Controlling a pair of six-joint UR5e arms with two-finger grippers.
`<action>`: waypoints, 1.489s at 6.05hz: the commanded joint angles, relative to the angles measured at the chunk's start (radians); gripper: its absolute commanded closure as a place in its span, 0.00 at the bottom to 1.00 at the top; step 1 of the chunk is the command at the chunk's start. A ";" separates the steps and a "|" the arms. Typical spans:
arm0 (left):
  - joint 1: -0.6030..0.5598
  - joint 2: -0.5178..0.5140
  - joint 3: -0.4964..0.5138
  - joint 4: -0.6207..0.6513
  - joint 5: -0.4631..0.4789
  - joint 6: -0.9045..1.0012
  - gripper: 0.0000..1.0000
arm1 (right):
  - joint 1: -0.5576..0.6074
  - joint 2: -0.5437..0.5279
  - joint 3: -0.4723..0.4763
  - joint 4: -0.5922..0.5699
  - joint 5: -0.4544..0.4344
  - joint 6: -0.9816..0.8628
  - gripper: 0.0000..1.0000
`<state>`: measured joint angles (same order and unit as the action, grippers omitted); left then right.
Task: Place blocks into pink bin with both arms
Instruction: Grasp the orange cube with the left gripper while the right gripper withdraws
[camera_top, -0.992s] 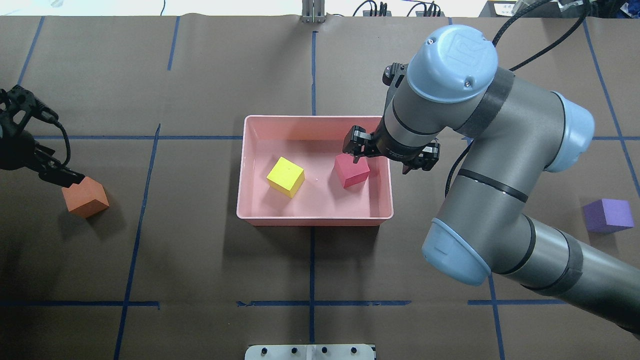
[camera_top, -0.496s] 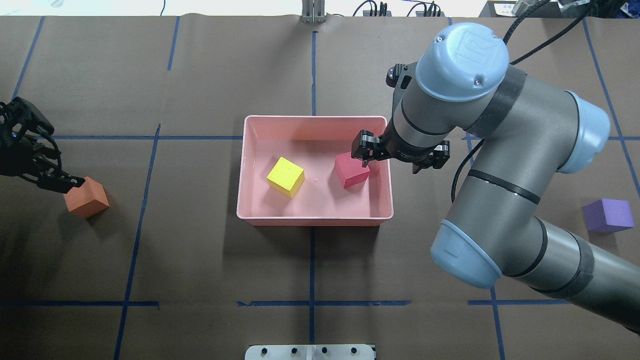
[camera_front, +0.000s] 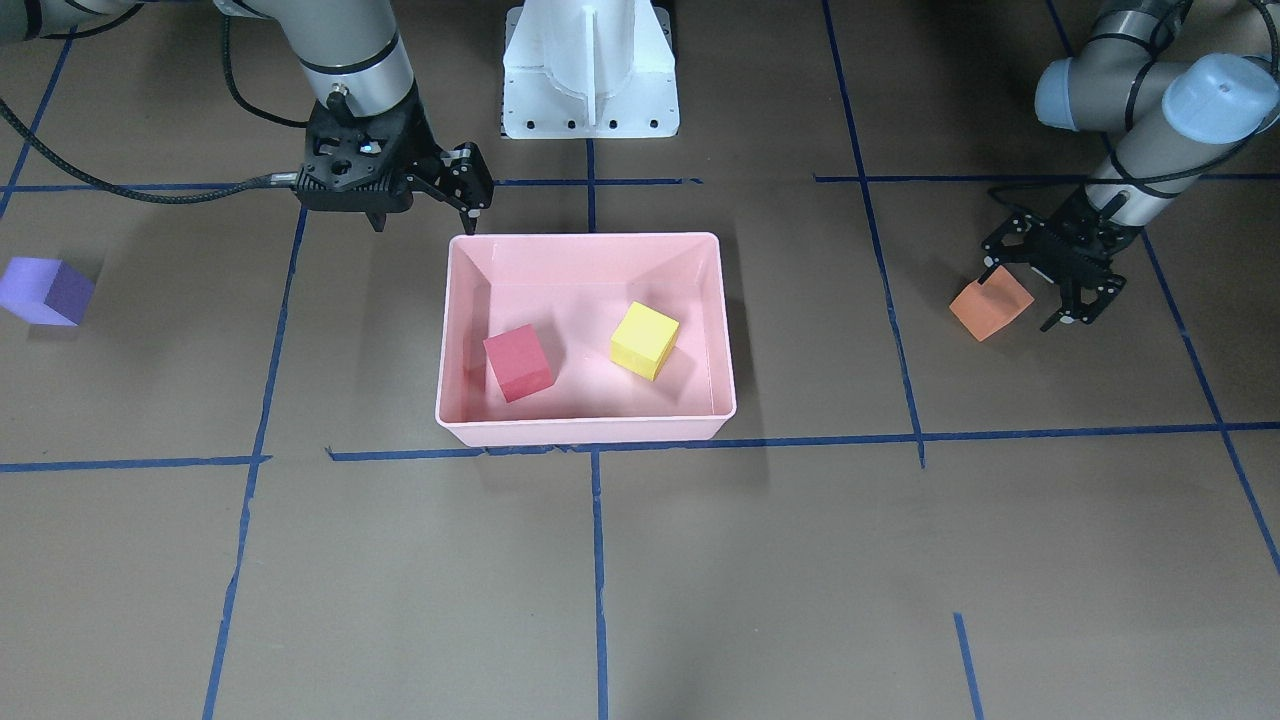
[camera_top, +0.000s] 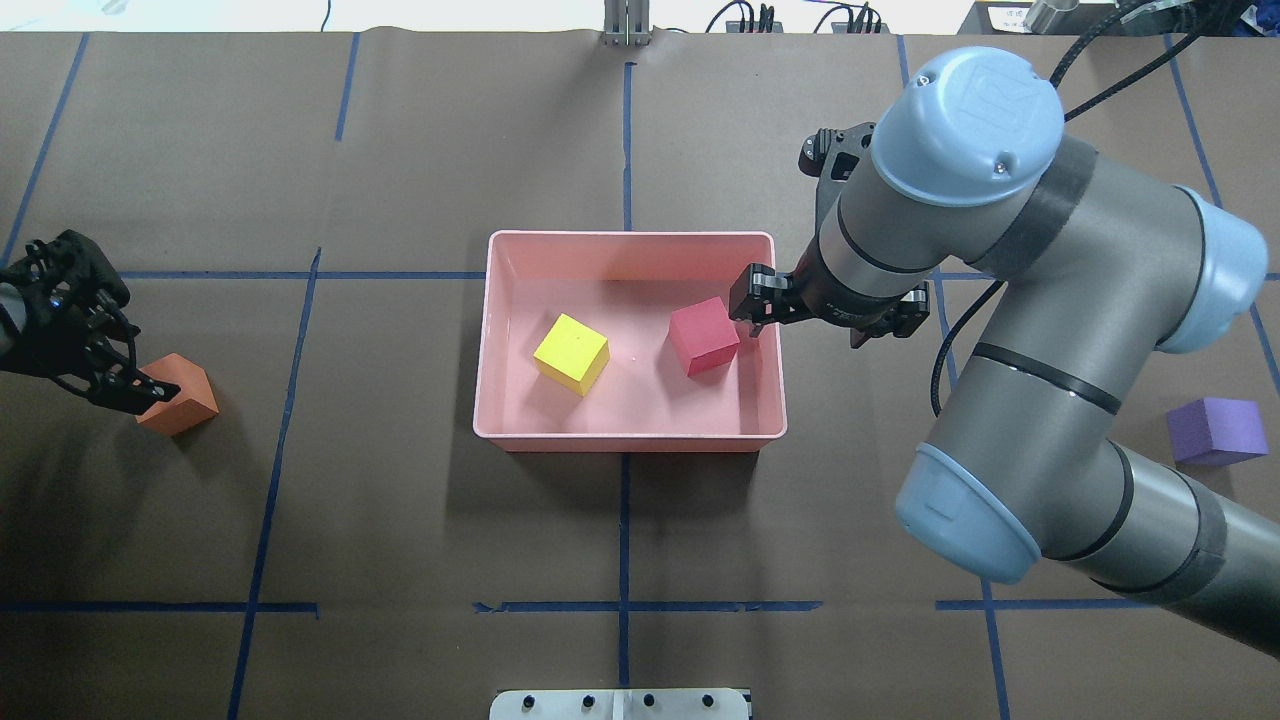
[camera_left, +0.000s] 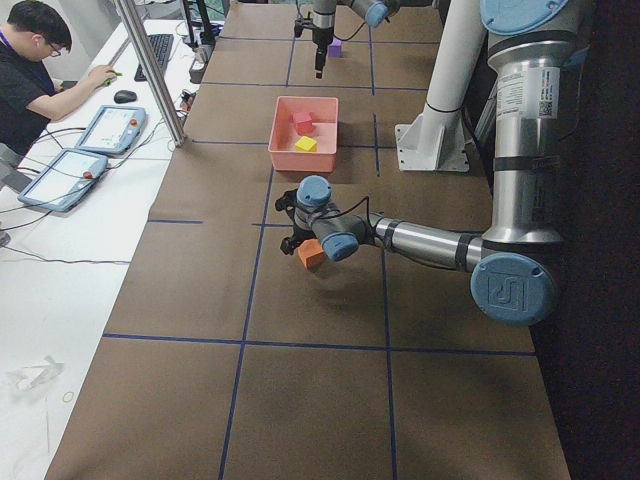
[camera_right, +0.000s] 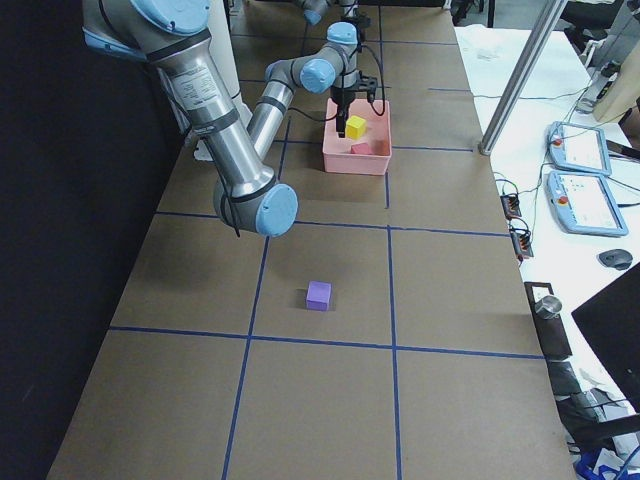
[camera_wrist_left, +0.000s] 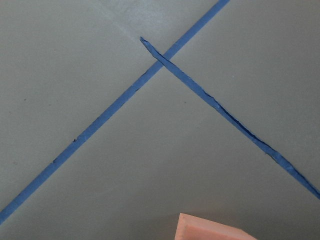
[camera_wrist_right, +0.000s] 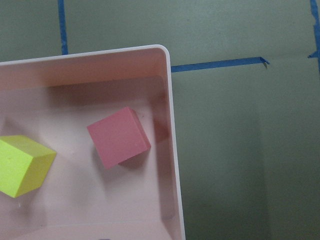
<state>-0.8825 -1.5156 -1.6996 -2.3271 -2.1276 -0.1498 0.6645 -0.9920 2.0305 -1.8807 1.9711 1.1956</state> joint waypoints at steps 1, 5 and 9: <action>0.049 0.000 0.026 0.000 0.000 -0.007 0.00 | 0.001 -0.008 0.004 0.000 0.000 -0.001 0.00; 0.010 -0.056 0.005 0.108 -0.131 -0.011 0.66 | 0.021 -0.014 0.008 0.000 0.009 -0.078 0.00; -0.053 -0.509 -0.175 0.769 -0.077 -0.307 0.66 | 0.290 -0.207 0.022 0.009 0.184 -0.670 0.00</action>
<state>-0.9405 -1.8871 -1.8519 -1.7050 -2.2329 -0.3109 0.8665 -1.1325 2.0531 -1.8756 2.1079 0.7216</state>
